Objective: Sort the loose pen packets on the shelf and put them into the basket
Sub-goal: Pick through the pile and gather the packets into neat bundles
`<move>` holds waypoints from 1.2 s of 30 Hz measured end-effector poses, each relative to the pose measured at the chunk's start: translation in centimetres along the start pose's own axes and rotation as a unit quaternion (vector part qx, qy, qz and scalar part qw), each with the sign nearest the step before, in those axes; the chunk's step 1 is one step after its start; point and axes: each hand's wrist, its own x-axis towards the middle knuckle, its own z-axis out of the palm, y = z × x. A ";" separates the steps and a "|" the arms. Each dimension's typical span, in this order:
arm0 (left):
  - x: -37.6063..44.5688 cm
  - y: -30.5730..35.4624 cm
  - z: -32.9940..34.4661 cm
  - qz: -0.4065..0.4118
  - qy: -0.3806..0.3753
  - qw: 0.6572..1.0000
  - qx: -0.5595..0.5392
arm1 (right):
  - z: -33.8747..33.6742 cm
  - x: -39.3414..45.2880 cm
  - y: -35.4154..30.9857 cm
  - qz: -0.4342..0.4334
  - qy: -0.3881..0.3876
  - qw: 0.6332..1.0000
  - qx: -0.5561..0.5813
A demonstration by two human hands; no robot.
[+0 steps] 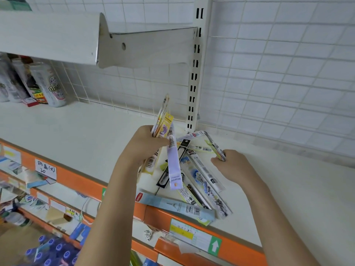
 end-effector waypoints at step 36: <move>-0.3 0.8 0.3 0.009 0.041 0.971 -0.234 | 0.5 0.4 0.4 0.004 -0.005 1.000 0.021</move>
